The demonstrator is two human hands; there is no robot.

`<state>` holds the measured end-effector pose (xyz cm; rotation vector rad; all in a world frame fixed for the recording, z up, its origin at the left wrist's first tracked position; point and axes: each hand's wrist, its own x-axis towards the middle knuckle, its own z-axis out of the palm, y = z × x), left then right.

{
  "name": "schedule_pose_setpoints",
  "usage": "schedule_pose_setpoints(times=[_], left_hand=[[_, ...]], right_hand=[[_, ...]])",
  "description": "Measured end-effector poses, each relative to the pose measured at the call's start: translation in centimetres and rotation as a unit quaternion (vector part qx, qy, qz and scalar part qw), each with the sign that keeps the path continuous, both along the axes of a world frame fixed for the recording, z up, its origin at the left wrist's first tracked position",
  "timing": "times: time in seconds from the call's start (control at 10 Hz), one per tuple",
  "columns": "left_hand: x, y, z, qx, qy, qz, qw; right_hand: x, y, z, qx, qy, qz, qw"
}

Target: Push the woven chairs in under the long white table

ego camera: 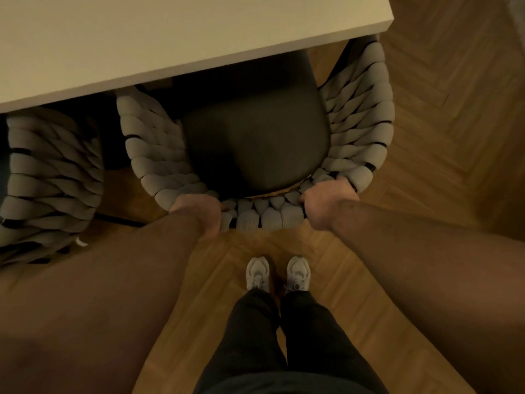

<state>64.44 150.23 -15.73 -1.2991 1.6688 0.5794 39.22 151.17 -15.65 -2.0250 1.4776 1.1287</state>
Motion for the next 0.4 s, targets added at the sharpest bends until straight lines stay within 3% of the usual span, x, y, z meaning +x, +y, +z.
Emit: schedule_pose_setpoints(times=[0.1, 0.2, 0.4], left_hand=[[-0.2, 1.6, 0.6, -0.077, 0.011, -0.007, 0.997], [-0.2, 2.1, 1.6, -0.108, 0.058, 0.012, 0.992], [-1.4, 2.4, 5.6, -0.062, 0.158, 0.107, 0.980]], right_hand=[[0.2, 1.9, -0.1, -0.068, 0.010, -0.058, 0.996], [-0.7, 4.1, 0.1, -0.145, -0.061, -0.095, 0.983], [-4.4, 5.2, 3.8, -0.110, -0.184, -0.156, 0.964]])
